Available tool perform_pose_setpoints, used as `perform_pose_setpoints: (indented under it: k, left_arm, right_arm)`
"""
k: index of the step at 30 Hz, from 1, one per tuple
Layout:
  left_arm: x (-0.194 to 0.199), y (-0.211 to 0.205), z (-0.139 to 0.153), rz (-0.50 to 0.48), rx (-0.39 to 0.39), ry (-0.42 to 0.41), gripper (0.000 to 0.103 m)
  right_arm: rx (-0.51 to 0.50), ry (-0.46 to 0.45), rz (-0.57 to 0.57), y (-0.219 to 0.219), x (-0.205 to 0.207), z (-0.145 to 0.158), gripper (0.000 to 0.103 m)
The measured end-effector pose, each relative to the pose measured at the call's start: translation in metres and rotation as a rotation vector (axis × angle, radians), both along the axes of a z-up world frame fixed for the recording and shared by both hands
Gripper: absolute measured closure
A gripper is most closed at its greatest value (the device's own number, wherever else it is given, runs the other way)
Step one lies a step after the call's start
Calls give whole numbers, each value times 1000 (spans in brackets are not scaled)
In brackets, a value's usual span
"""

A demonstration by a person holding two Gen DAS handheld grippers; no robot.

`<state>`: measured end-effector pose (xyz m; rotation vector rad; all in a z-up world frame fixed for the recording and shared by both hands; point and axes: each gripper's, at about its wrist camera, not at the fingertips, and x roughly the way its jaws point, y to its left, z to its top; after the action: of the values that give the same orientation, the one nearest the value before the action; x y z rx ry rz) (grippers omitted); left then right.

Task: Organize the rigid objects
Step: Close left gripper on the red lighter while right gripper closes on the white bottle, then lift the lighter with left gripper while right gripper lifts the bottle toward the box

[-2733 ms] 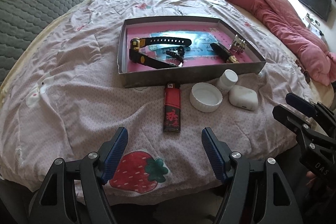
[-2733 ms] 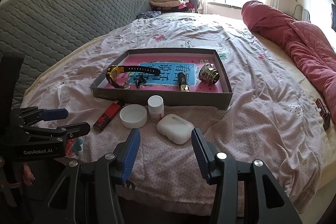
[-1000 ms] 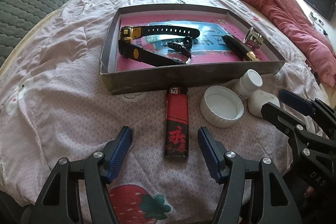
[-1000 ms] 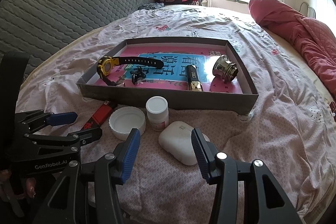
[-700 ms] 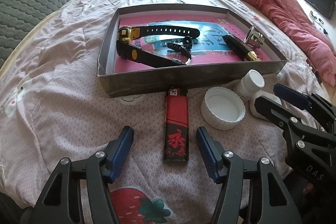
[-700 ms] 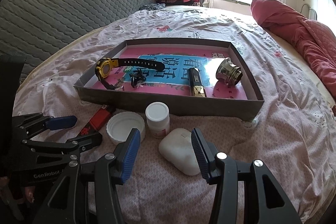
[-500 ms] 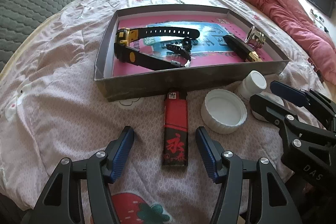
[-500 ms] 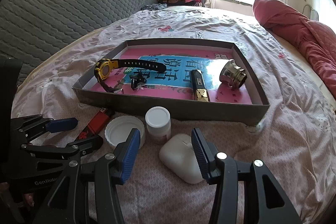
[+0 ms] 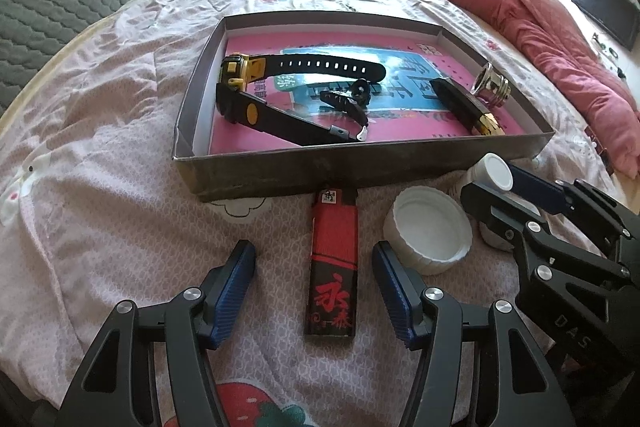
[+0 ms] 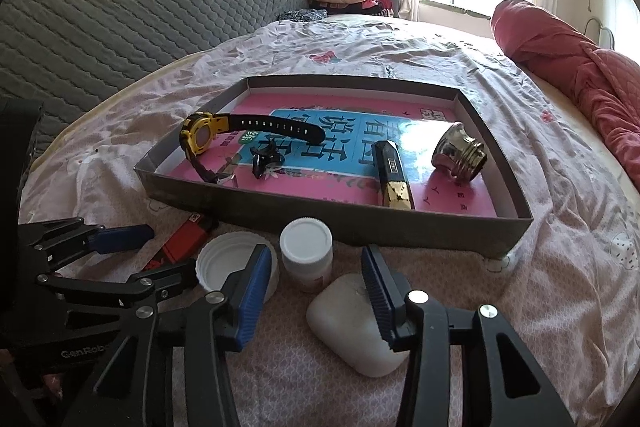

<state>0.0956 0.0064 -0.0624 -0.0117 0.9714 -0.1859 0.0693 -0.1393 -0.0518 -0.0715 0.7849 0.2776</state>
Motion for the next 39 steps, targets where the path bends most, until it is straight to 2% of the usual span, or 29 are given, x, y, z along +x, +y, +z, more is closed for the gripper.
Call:
perform_pose_setpoints:
  k: [6,8,17,27,29,34,39]
  left_arm:
    - [2,-3,-1,-1,16,-3,44]
    - [3,-3,-1,-2,17,-5,46]
    - [4,1,2,-11,3,-12,77]
    - [2,10,4,0,-14,-5,80]
    - [0,13,4,15,4,-5,80]
    - [-4,25,6,47,-9,5,80]
    - [-11,28,15,62,4,-28,80]
  right_arm:
    - [1,-10,25,3,1,-1,76]
    - [8,-11,32,3,1,-1,76]
    - [44,-3,22,-3,2,0,76]
    - [82,-16,9,-12,1,6,76]
    - [90,-15,8,-12,1,7,76]
    - [102,-20,8,-14,-1,11,76]
    - [107,-43,13,-14,-5,17,76]
